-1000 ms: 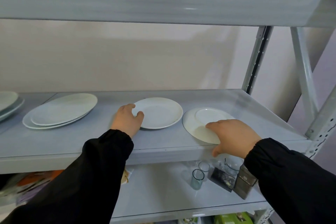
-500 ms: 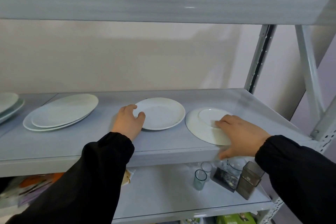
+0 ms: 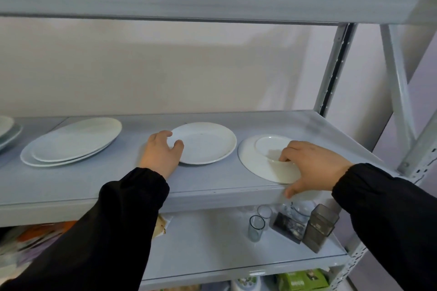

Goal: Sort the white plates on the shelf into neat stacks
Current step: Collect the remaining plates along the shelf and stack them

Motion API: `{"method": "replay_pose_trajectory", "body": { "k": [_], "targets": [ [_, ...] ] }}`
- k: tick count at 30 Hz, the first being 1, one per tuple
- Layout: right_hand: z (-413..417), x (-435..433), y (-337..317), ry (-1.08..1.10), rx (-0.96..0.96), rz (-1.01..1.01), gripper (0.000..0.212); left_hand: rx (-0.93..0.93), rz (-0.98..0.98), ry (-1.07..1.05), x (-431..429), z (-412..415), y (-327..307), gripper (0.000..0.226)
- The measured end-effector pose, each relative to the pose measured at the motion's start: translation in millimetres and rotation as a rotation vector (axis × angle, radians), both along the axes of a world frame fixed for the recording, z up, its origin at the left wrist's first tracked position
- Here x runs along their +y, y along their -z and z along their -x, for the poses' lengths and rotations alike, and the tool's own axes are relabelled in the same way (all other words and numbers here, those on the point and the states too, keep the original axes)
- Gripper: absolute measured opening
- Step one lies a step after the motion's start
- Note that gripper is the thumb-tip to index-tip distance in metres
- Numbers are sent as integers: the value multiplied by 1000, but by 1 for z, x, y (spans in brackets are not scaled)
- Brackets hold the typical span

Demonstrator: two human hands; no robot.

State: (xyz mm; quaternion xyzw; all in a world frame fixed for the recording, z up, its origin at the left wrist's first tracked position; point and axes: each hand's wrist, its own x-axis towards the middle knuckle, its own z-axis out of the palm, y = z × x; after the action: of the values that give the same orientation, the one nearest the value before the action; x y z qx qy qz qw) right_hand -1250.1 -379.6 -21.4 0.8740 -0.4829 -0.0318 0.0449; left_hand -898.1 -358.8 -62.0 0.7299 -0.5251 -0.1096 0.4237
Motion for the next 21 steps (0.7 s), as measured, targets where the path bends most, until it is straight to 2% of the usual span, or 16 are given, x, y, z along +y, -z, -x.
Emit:
{"method": "replay_pose_trajectory", "body": {
  "k": [3, 5, 8, 12, 14, 16, 18, 21],
  "targets": [
    [5, -7, -4, 67, -35, -125, 114, -13, 5, 2, 0, 1, 0, 48],
    [12, -11, -5, 131, -84, -202, 122, -19, 7, 1, -1, 0, 2, 48],
    [27, -24, -6, 255, -145, -166, 112, -19, 9, -2, -2, 0, 3, 49],
    [35, -36, 2, 270, -134, -58, 82, -57, 7, -19, -4, -1, 4, 48],
    [34, -36, 1, 234, -150, -55, 67, -123, 85, -41, 0, 1, 0, 45],
    [35, -35, 0, 193, -207, -79, 53, -253, 254, -5, 9, 12, -5, 40],
    [41, -38, 0, 190, -357, -76, 42, -299, 361, 152, 19, 39, -15, 39],
    [52, -46, 2, 378, -703, -126, 44, -224, 241, 473, 23, 98, -26, 40]
  ]
}}
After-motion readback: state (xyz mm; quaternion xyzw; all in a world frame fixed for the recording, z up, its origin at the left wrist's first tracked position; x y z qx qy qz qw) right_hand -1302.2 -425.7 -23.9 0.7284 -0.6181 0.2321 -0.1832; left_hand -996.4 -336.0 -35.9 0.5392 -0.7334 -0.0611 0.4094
